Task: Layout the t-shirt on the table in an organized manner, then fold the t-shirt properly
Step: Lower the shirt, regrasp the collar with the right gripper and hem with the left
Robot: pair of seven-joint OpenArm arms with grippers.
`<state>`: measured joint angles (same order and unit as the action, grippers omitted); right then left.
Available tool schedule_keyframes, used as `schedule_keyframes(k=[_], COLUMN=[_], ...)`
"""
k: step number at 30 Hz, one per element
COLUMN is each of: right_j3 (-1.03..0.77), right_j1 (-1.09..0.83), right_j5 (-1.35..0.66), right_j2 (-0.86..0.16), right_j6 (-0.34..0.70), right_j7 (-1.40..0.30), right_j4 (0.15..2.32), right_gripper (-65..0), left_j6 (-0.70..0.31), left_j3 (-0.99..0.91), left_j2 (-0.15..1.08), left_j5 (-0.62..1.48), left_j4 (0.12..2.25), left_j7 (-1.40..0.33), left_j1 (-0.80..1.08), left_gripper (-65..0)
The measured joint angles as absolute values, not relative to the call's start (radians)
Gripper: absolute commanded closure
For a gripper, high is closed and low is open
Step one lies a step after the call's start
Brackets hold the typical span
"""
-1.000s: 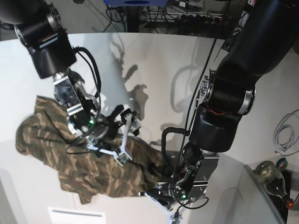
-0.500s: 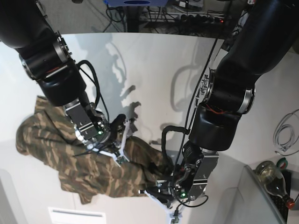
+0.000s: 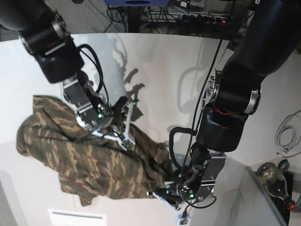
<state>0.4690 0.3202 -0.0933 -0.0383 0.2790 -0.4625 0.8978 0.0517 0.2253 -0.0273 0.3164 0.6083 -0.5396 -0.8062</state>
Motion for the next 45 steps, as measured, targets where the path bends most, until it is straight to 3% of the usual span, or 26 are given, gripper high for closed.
schedule_keyframes(k=[9,18,20,22,27,30,33,37,41,45], right_j3=[0.468,0.467,0.466,0.452,0.359,0.362,0.366,0.366,0.355,0.336], right_j1=[0.100,-0.024,-0.035,-0.049,-0.090,-0.083,-0.065,0.025,0.089,0.048], right_j5=[-0.095,-0.092,-0.100,-0.103,-0.088,-0.102,-0.098,-0.103,-0.090,-0.096], right_j2=[-0.171,-0.275,-0.278,-0.273,-0.261,-0.244,-0.199,-0.163,-0.132,-0.139], right_j6=[0.290,0.294,0.294,0.295,0.295,0.294,0.295,0.295,0.291,0.291], right_j7=[-0.747,-0.911,-0.924,-0.939,-0.954,-0.938,-0.947,-0.932,-0.932,-0.834], right_j4=[1.419,1.737,1.777,1.794,1.893,1.922,1.891,1.824,1.665,1.663], right_gripper=[0.0,0.0,-1.1,-6.5,-31.4,-40.5,-40.5,-36.5,-36.3,-36.5], left_j6=[0.051,0.049,0.049,0.049,0.049,0.049,0.049,0.041,0.047,0.047], left_j3=[0.231,0.239,0.234,0.229,0.229,0.229,0.228,0.112,-0.088,-0.165], left_j2=[-0.018,-0.017,-0.017,-0.017,-0.023,-0.027,-0.021,-0.010,0.028,0.066], left_j5=[0.318,0.314,0.314,0.315,0.318,0.318,0.319,0.323,0.319,0.294], left_j4=[0.608,0.609,0.609,0.609,0.609,0.609,0.609,0.717,1.065,1.418], left_j7=[-0.538,-0.535,-0.535,-0.533,-0.531,-0.530,-0.526,-0.528,-0.580,-0.714], left_j1=[-0.803,-0.781,-0.780,-0.781,-0.783,-0.783,-0.783,-0.739,-0.543,-0.232], left_gripper=[0.0,0.0,-6.6,-13.0,-32.1,-42.0,-48.2,-48.9,-48.7,-49.7])
